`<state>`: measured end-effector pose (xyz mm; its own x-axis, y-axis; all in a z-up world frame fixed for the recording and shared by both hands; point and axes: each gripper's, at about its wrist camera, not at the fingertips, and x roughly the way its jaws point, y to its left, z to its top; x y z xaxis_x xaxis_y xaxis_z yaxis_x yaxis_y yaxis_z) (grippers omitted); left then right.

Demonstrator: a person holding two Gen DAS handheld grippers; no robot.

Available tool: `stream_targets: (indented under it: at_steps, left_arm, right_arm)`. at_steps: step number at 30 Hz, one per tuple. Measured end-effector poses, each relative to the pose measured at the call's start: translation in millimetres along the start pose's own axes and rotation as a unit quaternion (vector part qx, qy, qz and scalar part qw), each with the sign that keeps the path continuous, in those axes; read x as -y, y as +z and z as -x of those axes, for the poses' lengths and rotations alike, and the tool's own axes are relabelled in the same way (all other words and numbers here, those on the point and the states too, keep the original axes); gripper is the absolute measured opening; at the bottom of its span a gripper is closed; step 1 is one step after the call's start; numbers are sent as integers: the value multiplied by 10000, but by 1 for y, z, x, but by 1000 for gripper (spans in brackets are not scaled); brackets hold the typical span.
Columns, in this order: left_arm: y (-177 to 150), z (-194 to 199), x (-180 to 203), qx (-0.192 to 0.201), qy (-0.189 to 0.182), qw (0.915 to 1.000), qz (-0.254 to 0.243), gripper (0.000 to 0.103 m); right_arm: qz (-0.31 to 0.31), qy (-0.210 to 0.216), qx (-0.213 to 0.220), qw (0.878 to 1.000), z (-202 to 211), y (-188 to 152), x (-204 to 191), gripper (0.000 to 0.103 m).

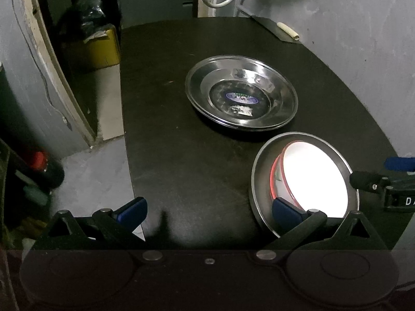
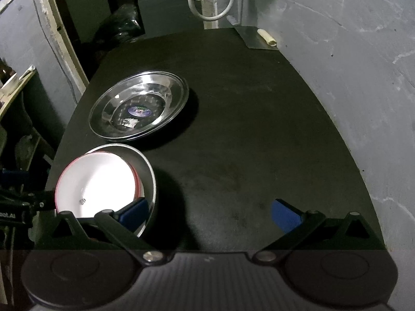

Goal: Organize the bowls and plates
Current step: 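Grasp the rim of the steel bowl holding the white bowls with both tools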

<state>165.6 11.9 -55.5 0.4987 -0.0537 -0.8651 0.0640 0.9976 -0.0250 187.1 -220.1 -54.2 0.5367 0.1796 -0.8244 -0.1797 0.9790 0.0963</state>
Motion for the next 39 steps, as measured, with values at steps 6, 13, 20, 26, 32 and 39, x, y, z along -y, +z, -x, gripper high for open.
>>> stream_targets:
  at_steps: [6,13,20,26,32,39]
  left_arm:
    - [1,-3,3,-29,100,9999,-56,102]
    - [4,-10,3,-97,161,9998,-69,102]
    - [2,-20,8,-262,238,9993,-157,102]
    - [1,-21,4,-314,147,9994,-93,102]
    - [0,-19,6,-297,158,9993,-143,100]
    - [0,-15,5,-252,-95,9996,-52,83]
  right_arm:
    - [196,8,-68,9998,-4,2,-3,103]
    - [416,21,-170,9990,-11,4,-6,103]
    - [568,36,-257,9980,-18,6,-8,103]
    - [533,84,-253,9982,-19,6,-5,103]
    - [688,38,-172,9975,-17,5,-9,98]
    - [786,535,-142,9954,-9,4,-12,66]
